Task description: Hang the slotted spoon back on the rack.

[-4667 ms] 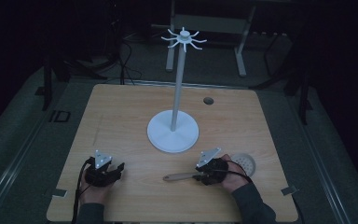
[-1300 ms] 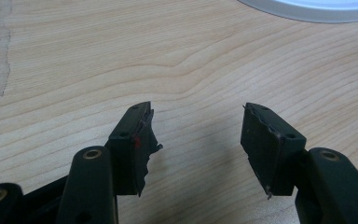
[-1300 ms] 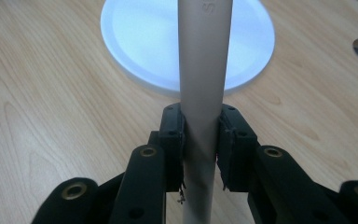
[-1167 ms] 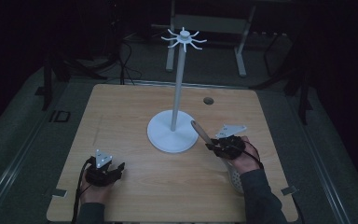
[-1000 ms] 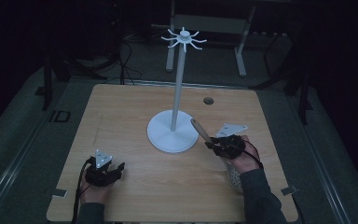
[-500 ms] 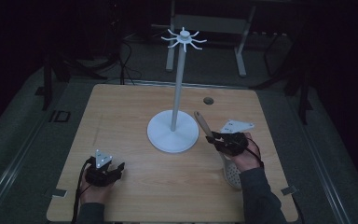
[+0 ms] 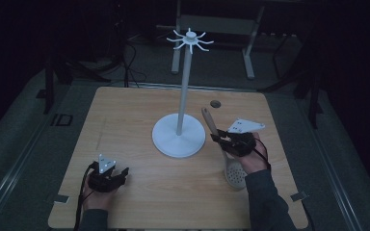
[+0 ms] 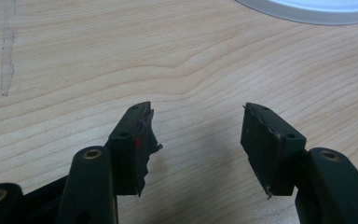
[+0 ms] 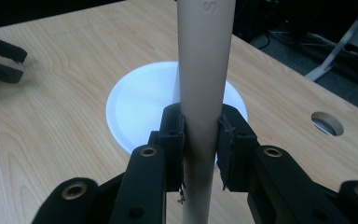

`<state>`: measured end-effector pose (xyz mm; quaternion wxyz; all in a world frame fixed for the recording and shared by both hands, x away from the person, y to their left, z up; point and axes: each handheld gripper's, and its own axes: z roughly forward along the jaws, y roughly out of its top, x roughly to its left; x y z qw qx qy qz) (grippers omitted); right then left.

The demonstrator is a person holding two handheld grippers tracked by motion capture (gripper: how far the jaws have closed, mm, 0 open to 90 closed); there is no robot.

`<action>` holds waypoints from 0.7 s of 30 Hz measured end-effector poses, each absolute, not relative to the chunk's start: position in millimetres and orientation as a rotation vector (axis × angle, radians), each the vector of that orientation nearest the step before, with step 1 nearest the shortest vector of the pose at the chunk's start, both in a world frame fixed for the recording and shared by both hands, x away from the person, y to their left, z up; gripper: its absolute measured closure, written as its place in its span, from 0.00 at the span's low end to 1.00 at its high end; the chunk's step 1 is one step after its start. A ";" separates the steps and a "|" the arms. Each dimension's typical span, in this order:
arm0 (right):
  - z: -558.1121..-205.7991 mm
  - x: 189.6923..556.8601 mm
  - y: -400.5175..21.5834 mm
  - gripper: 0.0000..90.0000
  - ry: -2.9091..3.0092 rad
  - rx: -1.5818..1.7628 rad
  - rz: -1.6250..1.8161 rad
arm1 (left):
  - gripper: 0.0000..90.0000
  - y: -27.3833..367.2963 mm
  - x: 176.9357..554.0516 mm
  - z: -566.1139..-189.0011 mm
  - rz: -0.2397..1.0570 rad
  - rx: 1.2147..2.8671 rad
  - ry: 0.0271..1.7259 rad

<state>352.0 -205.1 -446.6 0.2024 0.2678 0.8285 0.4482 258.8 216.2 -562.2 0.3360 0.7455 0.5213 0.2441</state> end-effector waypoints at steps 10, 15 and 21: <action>-433.7 352.7 -202.0 0.82 2.262 0.715 1.302 | 0.49 216.0 258.8 -562.2 0.637 1.944 1.359; -428.5 353.8 -199.6 0.82 2.237 0.706 1.325 | 0.48 216.5 258.5 -561.8 0.636 1.942 1.361; -424.3 356.0 -198.4 0.82 2.216 0.712 1.347 | 0.48 216.8 258.3 -561.4 0.637 1.936 1.359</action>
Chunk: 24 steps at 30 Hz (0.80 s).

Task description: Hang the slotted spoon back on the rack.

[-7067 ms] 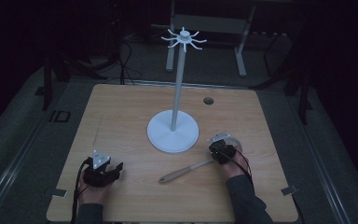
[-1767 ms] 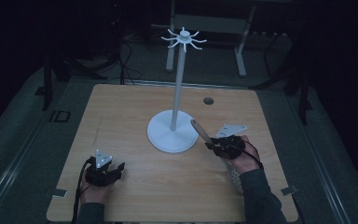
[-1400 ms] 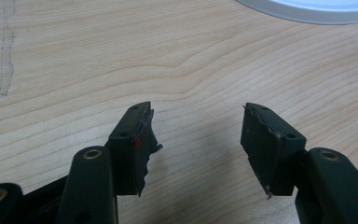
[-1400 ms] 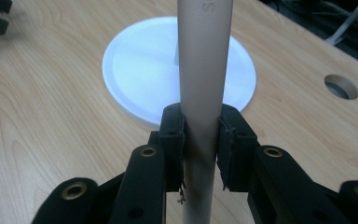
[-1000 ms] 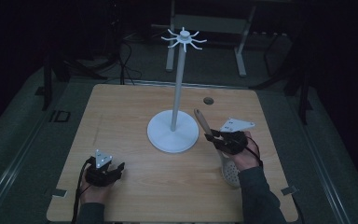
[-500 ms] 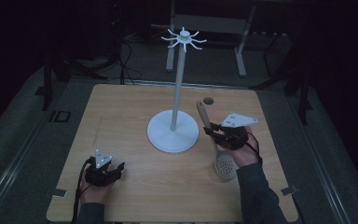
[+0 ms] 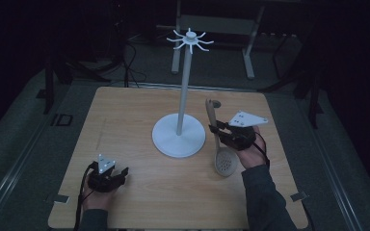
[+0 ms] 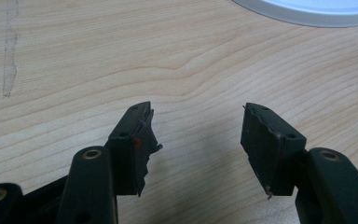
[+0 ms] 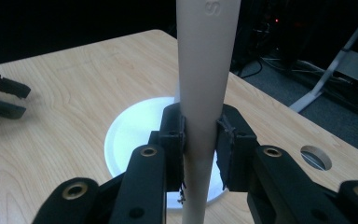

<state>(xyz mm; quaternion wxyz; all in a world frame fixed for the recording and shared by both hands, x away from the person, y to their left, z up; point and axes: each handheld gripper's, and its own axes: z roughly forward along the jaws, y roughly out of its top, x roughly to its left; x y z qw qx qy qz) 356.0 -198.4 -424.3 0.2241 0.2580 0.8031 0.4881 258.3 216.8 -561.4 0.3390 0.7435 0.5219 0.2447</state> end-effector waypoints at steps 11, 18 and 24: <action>-420.2 358.9 -194.4 0.82 2.177 0.727 1.405 | 0.48 217.2 258.0 -561.0 0.642 1.932 1.357; -417.5 361.0 -191.5 0.82 2.159 0.729 1.433 | 0.48 217.2 257.9 -561.0 0.642 1.925 1.360; -415.1 360.9 -189.5 0.82 2.140 0.726 1.446 | 0.48 217.3 258.0 -560.9 0.641 1.925 1.359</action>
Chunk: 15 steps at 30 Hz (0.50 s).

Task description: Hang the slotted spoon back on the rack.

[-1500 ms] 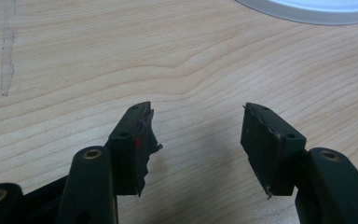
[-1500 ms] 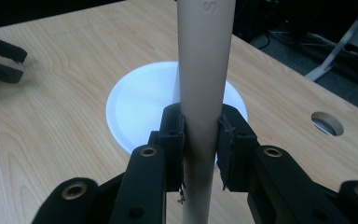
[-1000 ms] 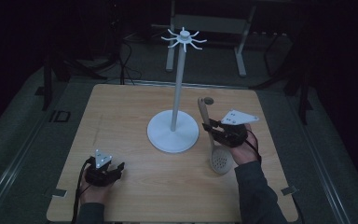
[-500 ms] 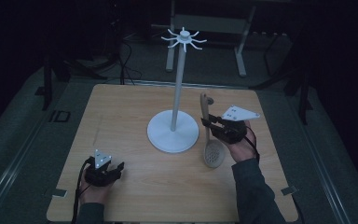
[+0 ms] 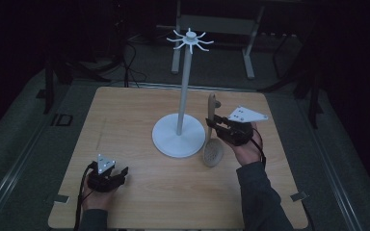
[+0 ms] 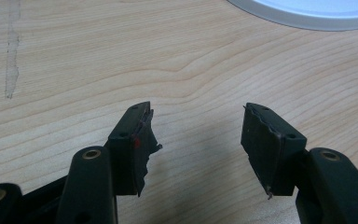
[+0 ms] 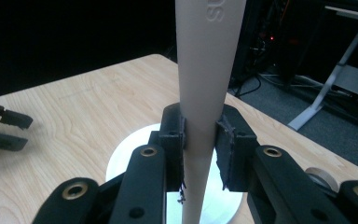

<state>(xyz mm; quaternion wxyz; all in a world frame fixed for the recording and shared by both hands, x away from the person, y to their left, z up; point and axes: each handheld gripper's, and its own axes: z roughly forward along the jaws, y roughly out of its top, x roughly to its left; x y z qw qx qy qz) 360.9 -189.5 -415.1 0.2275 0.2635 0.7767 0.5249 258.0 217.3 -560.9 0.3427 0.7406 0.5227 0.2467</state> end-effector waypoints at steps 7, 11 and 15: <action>-414.0 361.7 -188.7 0.82 2.126 0.731 1.460 | 0.48 217.4 257.9 -560.8 0.642 1.926 1.359; -413.0 362.3 -189.2 0.82 2.113 0.738 1.471 | 0.48 217.4 258.0 -560.9 0.641 1.926 1.360; -410.6 362.5 -189.2 0.82 2.094 0.742 1.477 | 0.48 217.3 258.1 -561.1 0.641 1.927 1.359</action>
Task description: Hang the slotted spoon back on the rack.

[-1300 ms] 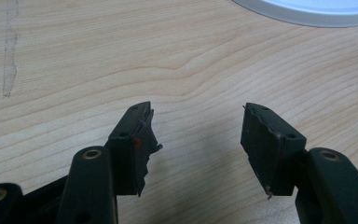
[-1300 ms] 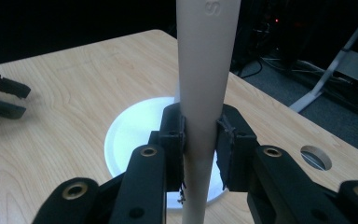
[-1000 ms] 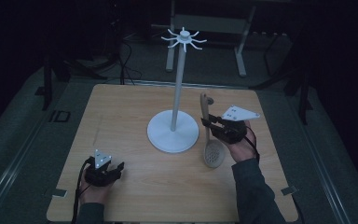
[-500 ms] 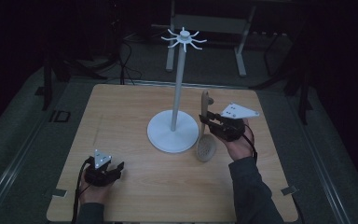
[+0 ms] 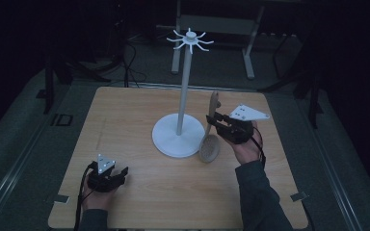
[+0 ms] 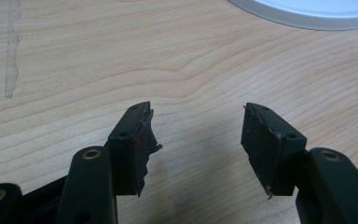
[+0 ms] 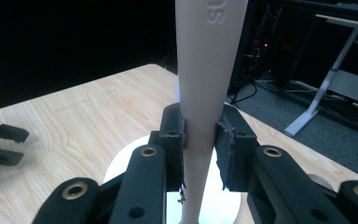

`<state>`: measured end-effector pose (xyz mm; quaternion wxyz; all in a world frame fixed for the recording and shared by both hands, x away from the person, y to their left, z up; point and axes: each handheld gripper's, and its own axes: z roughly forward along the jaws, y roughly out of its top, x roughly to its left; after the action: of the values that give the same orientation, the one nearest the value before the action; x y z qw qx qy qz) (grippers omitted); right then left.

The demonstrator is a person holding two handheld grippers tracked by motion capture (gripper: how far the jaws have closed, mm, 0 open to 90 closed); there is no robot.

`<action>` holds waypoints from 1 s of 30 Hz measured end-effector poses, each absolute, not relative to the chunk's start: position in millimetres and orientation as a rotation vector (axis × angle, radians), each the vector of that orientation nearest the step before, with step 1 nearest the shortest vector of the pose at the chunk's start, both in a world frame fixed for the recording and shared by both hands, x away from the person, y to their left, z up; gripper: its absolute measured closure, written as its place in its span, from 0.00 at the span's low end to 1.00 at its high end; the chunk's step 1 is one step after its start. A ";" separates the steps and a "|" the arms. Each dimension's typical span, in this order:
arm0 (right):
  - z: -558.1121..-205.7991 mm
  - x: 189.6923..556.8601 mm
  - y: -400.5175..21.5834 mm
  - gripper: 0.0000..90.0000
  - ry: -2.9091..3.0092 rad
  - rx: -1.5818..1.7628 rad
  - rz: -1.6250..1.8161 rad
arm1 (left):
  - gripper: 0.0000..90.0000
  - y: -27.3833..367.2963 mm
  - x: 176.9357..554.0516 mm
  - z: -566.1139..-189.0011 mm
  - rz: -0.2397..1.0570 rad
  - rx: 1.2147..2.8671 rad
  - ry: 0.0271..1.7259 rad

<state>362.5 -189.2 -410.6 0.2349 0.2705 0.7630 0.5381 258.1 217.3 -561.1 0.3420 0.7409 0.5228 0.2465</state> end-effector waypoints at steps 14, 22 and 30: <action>-398.9 363.9 -184.4 0.82 2.069 0.730 1.492 | 0.48 216.9 258.3 -561.4 0.640 1.933 1.358; -394.0 366.8 -184.5 0.82 2.060 0.739 1.492 | 0.48 217.5 258.1 -561.0 0.641 1.930 1.359; -387.9 370.1 -184.0 0.82 2.047 0.749 1.482 | 0.48 217.8 258.0 -560.9 0.641 1.925 1.361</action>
<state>370.1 -184.0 -387.9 0.2501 0.2752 0.7520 0.5443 258.0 217.8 -560.9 0.3422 0.7404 0.5233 0.2466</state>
